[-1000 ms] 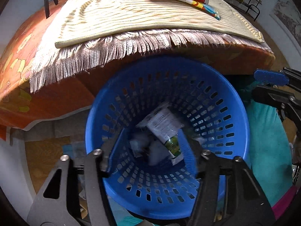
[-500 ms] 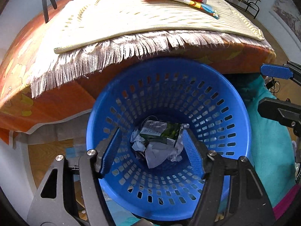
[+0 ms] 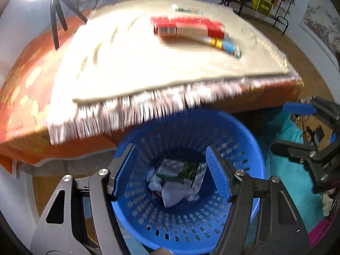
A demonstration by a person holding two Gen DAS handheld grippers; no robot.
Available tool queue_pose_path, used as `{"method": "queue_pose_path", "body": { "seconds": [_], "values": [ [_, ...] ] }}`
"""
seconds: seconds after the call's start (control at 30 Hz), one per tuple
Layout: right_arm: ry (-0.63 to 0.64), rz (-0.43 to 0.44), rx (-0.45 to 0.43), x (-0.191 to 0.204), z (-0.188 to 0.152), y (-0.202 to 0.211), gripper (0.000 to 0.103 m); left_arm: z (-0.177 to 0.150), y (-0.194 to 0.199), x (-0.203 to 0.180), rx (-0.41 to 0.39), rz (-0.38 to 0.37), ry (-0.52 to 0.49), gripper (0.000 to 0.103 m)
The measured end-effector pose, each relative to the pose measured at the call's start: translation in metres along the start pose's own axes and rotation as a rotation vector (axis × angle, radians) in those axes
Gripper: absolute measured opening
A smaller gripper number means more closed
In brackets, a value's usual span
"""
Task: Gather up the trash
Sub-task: 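Move both tools back over the red box on the blanket, then grasp the red box with the right tool while the left tool grasps the white tube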
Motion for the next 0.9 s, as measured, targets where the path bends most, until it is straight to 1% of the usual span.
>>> {"method": "queue_pose_path", "body": {
  "seconds": [0.13, 0.23, 0.33, 0.47, 0.67, 0.73, 0.8, 0.9],
  "values": [
    [-0.015, -0.011, -0.037, -0.017, 0.009, 0.005, 0.089, 0.022, 0.005, 0.001, -0.032, -0.003, 0.006, 0.069],
    [-0.002, -0.042, -0.085, -0.032, 0.023, 0.010, 0.089, 0.036, 0.007, 0.004, -0.050, -0.002, 0.014, 0.069],
    [0.054, -0.068, -0.125, -0.041, 0.042, 0.013, 0.089, 0.048, 0.010, 0.008, -0.064, 0.008, 0.016, 0.069],
    [0.163, -0.104, -0.171, -0.041, 0.078, 0.012, 0.089, 0.064, 0.015, 0.019, -0.088, 0.023, 0.039, 0.069],
    [0.312, -0.101, -0.147, -0.027, 0.128, -0.021, 0.089, 0.085, 0.017, 0.036, -0.112, 0.016, 0.093, 0.069],
    [0.368, -0.142, -0.142, -0.023, 0.141, -0.037, 0.089, 0.092, 0.015, 0.041, -0.112, 0.005, 0.108, 0.069],
    [0.421, -0.165, -0.137, -0.018, 0.150, -0.050, 0.089, 0.097, 0.013, 0.045, -0.110, -0.012, 0.131, 0.069],
    [0.477, -0.217, -0.148, -0.011, 0.160, -0.065, 0.089, 0.107, 0.010, 0.053, -0.116, -0.034, 0.171, 0.069]
  ]
}}
Point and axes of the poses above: each gripper's, at about its wrist camera, not at the fingertips, and y roughly against the way its jaws point, x to its left, z to its top, the point moved 9 cm from there along -y, roughly the way its jaws point, and after that the axes turned 12 degrees about -z, right-handed, at the moved point
